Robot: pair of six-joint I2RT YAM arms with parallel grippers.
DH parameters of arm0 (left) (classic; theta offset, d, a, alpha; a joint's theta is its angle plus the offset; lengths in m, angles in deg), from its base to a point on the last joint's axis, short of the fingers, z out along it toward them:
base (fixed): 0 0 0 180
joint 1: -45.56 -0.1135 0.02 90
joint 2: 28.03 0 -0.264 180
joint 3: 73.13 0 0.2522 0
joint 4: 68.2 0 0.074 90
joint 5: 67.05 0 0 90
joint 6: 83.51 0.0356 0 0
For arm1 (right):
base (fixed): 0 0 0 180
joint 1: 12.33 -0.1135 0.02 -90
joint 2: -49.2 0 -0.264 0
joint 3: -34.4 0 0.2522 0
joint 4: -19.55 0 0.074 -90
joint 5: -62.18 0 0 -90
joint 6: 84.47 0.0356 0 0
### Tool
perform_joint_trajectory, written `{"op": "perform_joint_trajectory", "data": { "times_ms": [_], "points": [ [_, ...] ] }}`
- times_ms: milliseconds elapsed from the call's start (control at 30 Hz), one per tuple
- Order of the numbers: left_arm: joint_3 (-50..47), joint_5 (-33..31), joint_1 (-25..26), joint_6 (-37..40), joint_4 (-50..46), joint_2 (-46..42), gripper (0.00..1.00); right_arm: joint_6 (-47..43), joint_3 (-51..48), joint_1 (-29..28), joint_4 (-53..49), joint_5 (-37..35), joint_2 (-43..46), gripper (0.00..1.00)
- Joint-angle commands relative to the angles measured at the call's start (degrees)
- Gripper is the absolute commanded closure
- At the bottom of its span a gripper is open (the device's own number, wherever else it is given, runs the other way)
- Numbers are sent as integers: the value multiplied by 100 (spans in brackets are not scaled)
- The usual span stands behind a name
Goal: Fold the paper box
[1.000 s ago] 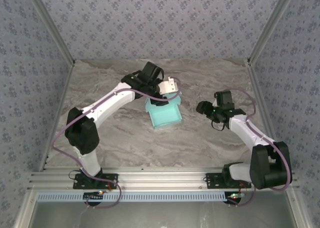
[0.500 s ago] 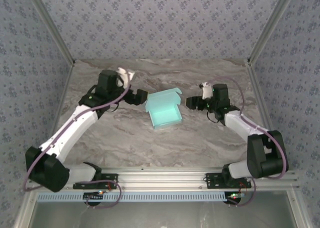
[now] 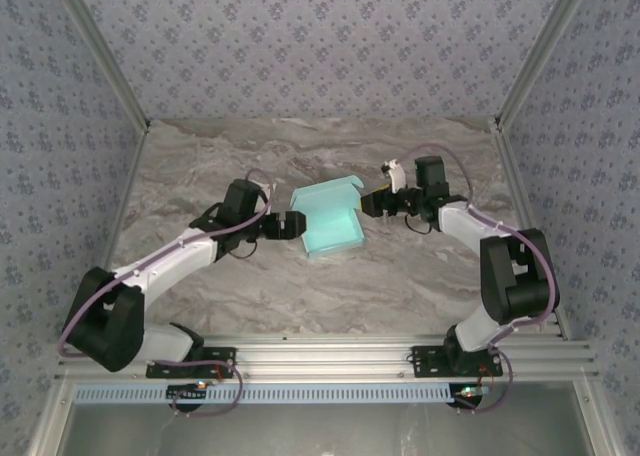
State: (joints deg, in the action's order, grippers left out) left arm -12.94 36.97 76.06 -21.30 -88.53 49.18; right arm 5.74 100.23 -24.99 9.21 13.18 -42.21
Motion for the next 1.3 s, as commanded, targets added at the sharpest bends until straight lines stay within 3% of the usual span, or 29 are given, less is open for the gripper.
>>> {"op": "perform_joint_trajectory", "data": {
  "times_ms": [0,167,300,500,833,1067,1267],
  "points": [
    [308,-587,87,-62,198,64,10,-114,325,-170,-244,107,-136,37],
    [450,-1268,330,182,38,134,28,8,591,-358,-387,76,-427,50],
    [683,-1347,419,202,-158,337,45,241,584,-510,-298,-82,-491,55],
    [807,-1531,460,58,-248,509,63,512,432,-719,-270,-557,-297,69],
    [1071,-1859,458,-225,-640,757,80,986,210,-1401,-174,-2142,84,81],
    [1292,-2033,463,-319,-879,939,79,1416,-131,-1628,342,-2886,259,88],
    [1496,-1947,468,-679,-992,1169,85,1482,-325,-1802,531,-3257,376,90]
  ]
}}
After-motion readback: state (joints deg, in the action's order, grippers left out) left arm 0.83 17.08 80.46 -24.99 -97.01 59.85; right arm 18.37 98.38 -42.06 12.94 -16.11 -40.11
